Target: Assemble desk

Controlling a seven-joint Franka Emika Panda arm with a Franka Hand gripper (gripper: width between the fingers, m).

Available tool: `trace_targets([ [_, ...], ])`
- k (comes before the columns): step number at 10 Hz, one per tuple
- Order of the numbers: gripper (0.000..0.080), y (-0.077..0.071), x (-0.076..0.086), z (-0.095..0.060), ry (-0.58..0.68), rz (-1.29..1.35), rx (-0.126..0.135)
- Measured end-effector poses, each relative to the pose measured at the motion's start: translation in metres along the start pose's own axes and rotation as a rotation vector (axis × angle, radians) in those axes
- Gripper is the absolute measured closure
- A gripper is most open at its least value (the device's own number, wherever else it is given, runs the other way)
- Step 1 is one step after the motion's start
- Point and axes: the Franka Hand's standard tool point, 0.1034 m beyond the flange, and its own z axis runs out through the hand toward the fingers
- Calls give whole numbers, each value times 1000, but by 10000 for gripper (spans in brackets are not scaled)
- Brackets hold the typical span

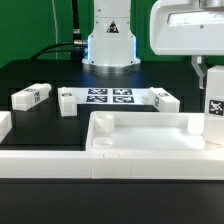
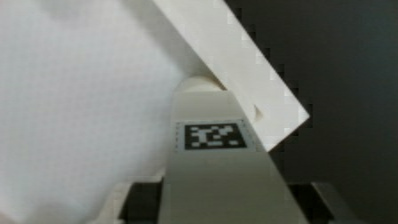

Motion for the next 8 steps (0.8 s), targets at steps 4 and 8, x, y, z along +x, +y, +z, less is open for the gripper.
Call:
trace_targets([
  [4, 509, 0, -2, 0, -19, 292, 0],
  [8, 284, -1, -3, 1, -23, 283, -2],
])
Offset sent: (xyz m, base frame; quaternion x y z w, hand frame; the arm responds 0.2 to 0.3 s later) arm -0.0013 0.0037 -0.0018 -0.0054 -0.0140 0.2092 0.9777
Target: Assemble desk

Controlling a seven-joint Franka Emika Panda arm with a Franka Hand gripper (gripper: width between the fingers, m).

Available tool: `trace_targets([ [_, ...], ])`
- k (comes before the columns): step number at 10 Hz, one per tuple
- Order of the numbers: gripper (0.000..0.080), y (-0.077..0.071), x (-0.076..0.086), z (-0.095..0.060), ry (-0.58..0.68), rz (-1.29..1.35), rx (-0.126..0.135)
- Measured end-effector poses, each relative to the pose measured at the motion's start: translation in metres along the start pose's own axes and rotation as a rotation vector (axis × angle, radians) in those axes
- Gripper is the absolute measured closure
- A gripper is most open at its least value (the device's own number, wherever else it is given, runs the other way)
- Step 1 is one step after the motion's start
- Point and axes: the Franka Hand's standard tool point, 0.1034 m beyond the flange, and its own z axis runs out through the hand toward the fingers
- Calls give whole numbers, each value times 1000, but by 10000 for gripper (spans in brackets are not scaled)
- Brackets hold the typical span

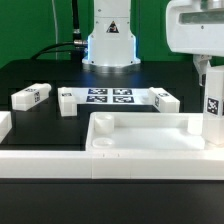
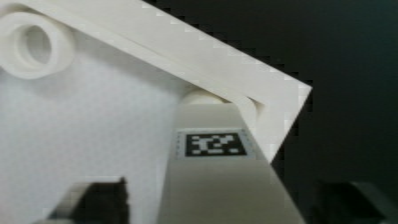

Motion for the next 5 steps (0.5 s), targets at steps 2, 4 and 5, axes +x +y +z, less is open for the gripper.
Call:
trace_targets([
  [2, 157, 2, 0, 0, -10, -134, -17],
  [4, 152, 2, 1, 1, -13, -406, -22],
  [5, 150, 2, 1, 1, -14, -546, -21],
])
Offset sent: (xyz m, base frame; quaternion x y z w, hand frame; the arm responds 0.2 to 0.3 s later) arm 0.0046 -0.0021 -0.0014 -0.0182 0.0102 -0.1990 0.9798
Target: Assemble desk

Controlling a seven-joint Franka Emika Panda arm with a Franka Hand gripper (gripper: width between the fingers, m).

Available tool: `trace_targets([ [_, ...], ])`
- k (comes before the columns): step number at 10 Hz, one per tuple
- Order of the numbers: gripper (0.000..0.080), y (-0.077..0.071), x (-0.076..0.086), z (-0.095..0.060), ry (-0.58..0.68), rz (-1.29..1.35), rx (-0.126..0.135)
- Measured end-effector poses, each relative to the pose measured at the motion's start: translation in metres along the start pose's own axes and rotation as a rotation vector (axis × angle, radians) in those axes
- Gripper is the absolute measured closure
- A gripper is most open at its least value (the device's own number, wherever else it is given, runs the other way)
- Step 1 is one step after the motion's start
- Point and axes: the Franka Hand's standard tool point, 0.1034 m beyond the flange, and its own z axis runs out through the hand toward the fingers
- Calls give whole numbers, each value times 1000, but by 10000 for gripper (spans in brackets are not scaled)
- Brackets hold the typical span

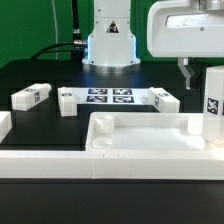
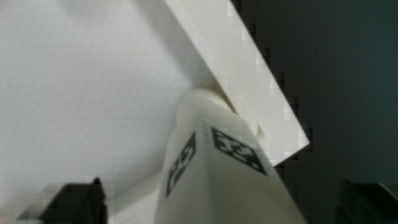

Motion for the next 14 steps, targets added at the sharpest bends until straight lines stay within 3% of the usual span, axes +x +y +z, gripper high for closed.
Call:
trace_targets([
  [5, 150, 0, 1, -1, 7, -412, -14],
  [10, 150, 2, 3, -1, 15, -831, -66],
  [12, 372, 3, 3, -1, 12, -900, -66],
  [13, 372, 3, 3, -1, 12, -900, -67],
  [14, 511, 3, 3, -1, 12, -900, -66],
])
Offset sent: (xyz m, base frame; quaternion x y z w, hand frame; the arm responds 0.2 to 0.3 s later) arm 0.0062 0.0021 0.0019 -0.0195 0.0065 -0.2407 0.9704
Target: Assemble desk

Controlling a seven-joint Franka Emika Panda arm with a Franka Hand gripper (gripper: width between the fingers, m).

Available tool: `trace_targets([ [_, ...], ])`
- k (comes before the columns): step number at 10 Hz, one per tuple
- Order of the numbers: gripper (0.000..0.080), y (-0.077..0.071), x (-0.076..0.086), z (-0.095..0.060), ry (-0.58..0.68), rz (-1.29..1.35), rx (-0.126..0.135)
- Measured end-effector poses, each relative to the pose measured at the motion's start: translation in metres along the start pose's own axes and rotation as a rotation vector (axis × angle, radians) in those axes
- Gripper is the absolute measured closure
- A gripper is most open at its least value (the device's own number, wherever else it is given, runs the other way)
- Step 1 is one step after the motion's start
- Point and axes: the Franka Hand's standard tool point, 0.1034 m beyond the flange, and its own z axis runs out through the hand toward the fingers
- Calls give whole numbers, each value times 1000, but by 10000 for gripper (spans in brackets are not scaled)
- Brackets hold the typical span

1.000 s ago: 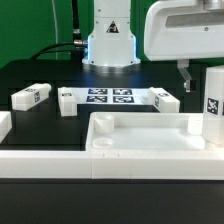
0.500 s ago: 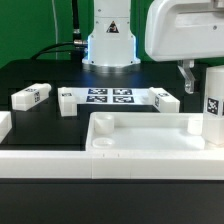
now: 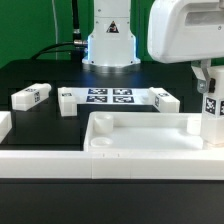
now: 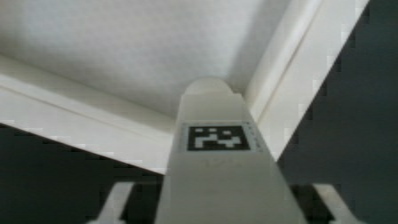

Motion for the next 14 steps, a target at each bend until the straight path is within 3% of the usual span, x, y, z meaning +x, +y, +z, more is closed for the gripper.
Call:
trace_targets([
  [4, 511, 0, 0, 0, 1, 60, 1],
  [14, 509, -3, 1, 3, 41, 1114, 55],
])
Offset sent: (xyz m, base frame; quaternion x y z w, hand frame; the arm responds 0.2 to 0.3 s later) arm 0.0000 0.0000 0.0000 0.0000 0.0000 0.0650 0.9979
